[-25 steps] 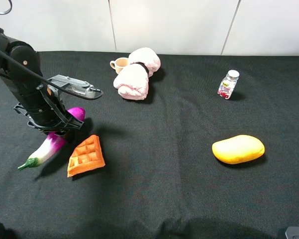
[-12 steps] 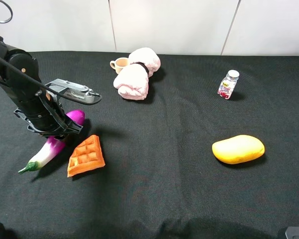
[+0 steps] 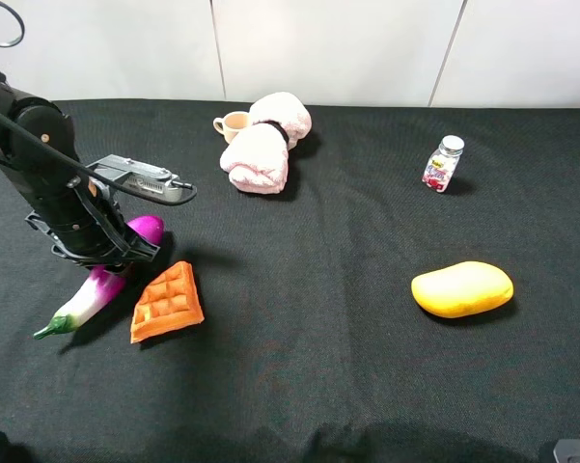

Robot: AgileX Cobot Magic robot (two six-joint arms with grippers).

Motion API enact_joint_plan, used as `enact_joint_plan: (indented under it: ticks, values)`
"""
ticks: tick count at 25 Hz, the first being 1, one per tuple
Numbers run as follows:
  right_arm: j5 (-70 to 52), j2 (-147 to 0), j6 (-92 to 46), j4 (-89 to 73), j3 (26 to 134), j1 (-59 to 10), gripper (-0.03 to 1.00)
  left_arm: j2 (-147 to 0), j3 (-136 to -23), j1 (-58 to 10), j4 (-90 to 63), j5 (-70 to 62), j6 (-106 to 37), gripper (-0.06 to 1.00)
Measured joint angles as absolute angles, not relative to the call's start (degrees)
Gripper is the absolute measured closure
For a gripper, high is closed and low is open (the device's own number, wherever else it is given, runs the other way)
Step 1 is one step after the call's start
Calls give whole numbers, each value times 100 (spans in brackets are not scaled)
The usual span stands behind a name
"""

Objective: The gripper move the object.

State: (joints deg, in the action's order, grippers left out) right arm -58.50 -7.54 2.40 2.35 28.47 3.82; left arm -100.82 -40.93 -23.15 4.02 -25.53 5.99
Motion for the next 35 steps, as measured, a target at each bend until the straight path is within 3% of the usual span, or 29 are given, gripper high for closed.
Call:
enact_joint_plan:
  ticks: [15,29,35]
  values:
    - [-5850,-754,240,235,2847,382,27,-10082,-4093,-2315,402,-2621,599,39]
    - [-5850,-754,240,235,2847,382,27,-10082,-4093,-2315,402,-2694,658,21]
    - [-5850,-754,240,235,2847,382,27,-10082,-4093,-2315,402,-2713,702,18]
